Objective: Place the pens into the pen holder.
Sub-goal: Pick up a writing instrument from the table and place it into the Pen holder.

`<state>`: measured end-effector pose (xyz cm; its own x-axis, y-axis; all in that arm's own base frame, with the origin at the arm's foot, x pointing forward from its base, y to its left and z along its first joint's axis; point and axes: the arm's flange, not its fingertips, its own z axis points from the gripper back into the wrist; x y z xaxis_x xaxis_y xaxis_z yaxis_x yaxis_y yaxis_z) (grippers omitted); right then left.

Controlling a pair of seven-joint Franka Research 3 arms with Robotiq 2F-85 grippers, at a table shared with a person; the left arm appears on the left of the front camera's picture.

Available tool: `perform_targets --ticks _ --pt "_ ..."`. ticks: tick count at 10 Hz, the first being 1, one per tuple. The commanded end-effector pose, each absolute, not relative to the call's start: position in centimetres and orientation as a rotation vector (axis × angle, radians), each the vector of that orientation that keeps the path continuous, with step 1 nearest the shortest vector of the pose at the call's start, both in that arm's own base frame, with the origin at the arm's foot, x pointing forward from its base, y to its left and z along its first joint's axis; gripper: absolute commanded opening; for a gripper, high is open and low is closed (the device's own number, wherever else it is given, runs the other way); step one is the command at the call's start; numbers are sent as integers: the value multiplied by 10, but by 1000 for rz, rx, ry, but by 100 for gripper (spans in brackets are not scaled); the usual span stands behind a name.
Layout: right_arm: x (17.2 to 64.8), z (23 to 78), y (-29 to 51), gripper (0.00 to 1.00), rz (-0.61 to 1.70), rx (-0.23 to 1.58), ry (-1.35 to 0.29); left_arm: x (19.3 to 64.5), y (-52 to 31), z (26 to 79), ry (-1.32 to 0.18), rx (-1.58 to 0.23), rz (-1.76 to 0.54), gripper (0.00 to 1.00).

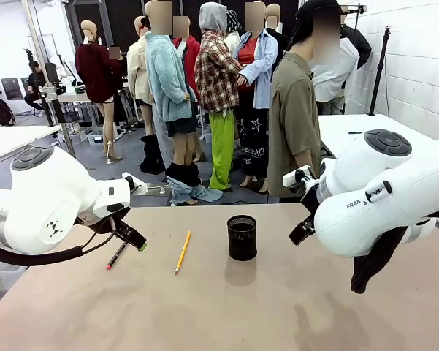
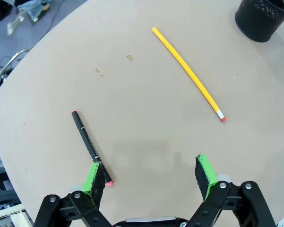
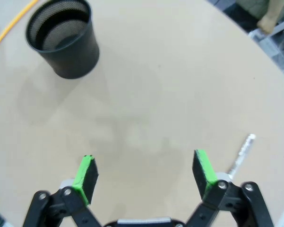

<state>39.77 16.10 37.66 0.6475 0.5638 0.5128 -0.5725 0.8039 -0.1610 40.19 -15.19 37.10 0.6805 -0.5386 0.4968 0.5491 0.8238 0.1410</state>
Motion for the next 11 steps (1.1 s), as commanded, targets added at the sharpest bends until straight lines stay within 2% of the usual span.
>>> perform_targets --ticks 1,6,11 --pt "413 395 138 100 573 -22 -592 402 -151 371 -551 -21 -608 100" --pt "490 396 82 100 391 -105 -235 402 -151 371 -551 -21 -608 100" --pt "527 337 47 100 315 -30 -62 402 -151 371 -551 -21 -608 100"
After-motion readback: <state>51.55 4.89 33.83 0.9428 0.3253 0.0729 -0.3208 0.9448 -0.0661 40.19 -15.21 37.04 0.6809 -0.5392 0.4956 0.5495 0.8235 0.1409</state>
